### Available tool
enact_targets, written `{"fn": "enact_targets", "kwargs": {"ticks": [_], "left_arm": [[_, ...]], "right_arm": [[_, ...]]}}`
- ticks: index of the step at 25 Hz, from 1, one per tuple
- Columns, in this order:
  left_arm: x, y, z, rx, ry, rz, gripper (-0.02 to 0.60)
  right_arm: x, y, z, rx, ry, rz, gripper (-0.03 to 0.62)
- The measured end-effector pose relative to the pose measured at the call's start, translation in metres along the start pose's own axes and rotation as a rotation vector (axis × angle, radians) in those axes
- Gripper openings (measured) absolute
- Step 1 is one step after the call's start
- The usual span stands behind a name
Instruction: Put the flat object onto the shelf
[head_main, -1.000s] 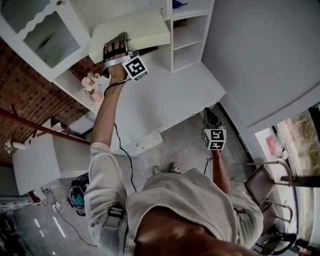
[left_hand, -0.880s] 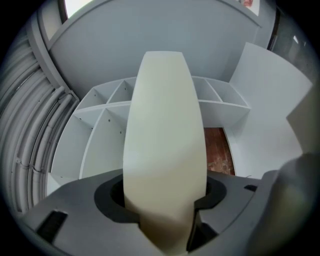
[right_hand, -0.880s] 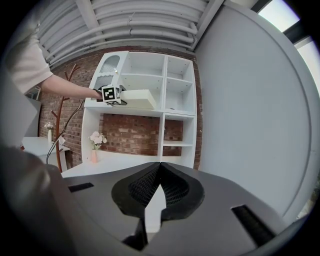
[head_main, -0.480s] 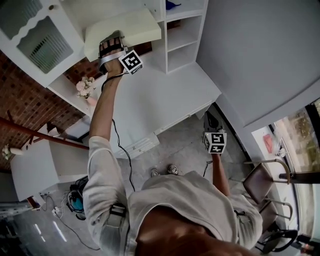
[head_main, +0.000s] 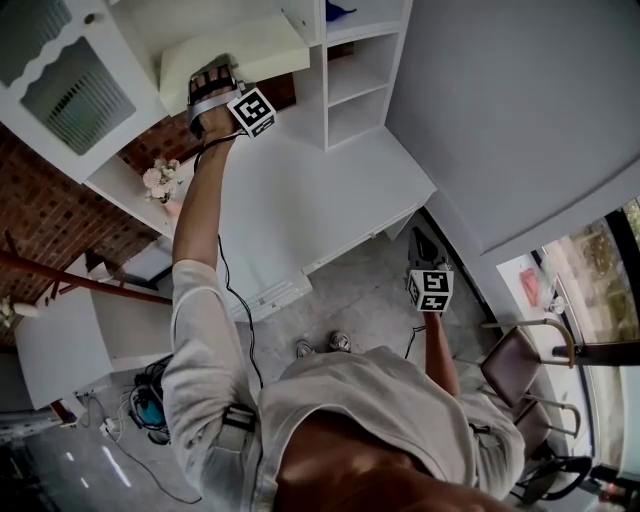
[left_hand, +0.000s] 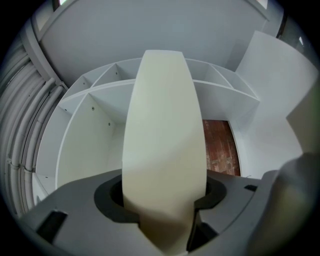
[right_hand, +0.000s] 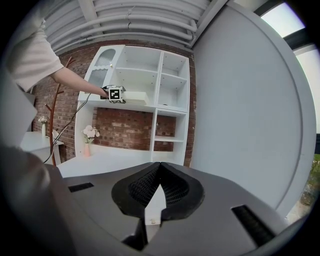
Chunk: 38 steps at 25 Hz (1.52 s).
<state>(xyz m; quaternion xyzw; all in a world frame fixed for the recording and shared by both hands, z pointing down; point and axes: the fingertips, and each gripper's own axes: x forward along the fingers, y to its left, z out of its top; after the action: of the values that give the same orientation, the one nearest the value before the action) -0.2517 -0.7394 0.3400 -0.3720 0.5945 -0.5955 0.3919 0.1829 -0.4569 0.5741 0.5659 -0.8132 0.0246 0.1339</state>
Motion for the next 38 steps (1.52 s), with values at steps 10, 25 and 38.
{"fn": "enact_targets", "kwargs": {"ticks": [10,25,38], "left_arm": [[-0.001,-0.013,0.001,0.015,-0.042,-0.077,0.424],[-0.087,0.036,-0.017,-0.327,-0.285,-0.068,0.46],[-0.169,0.038,-0.074,-1.16,-0.51,-0.377,0.454]], "right_arm": [[0.001,0.009,0.004,-0.006,-0.009,0.01,0.026],[0.0,0.062,0.027,-0.033,-0.043,0.088,0.026],[0.026,0.127,0.049,-0.079,-0.091,0.206,0.026]]}}
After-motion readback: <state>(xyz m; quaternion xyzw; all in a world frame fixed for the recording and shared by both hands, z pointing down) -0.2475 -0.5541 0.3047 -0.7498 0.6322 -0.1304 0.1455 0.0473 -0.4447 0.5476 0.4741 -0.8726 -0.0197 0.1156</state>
